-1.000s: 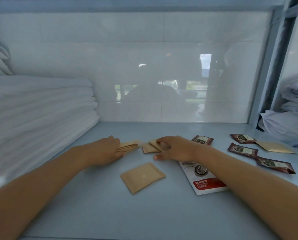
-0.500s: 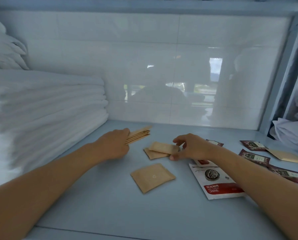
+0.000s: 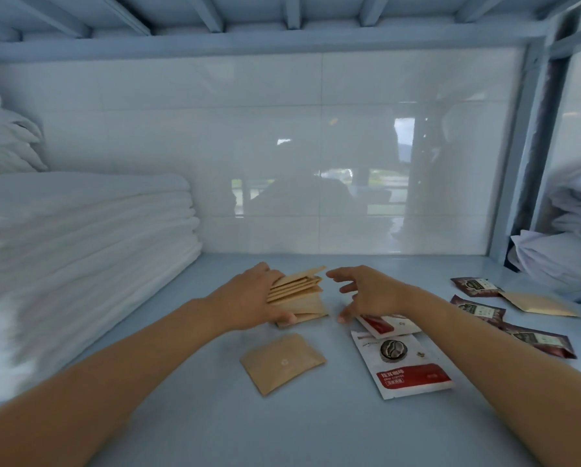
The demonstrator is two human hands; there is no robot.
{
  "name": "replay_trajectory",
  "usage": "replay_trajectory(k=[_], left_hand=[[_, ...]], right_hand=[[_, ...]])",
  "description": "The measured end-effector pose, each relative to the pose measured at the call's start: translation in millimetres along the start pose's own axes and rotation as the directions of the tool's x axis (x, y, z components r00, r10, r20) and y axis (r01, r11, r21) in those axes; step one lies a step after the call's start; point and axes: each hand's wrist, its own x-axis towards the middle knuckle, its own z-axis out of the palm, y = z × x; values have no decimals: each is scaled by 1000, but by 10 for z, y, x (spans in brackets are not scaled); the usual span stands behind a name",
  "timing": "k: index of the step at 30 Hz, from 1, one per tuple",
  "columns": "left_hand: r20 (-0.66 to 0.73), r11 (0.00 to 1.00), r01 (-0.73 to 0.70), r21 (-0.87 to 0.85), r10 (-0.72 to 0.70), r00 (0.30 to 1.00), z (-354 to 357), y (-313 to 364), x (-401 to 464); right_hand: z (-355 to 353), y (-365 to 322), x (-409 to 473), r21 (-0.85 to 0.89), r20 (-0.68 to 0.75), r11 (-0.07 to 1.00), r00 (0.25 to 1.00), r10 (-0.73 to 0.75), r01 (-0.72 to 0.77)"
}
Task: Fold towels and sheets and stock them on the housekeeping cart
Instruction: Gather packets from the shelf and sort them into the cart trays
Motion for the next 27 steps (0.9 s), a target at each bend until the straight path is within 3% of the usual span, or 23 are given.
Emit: replay_trajectory(k=[8, 16, 23, 27], left_hand=[[235, 988, 64, 138, -95, 967, 182, 355, 393], [225, 958, -5, 288, -62, 972, 326, 719, 651], [195, 961, -126, 246, 78, 978, 497, 956, 902], [174, 964, -168, 205, 133, 976, 592, 965, 1019]], right_hand=[[-509, 635, -477, -275, -188, 946, 974, 125, -175], [-894, 1171, -995, -379, -255, 868, 938, 236, -322], [-1203, 1768, -1250, -302, -283, 752, 809, 515, -585], [-1199, 2027, -1270, -301, -250, 717, 777, 577, -629]])
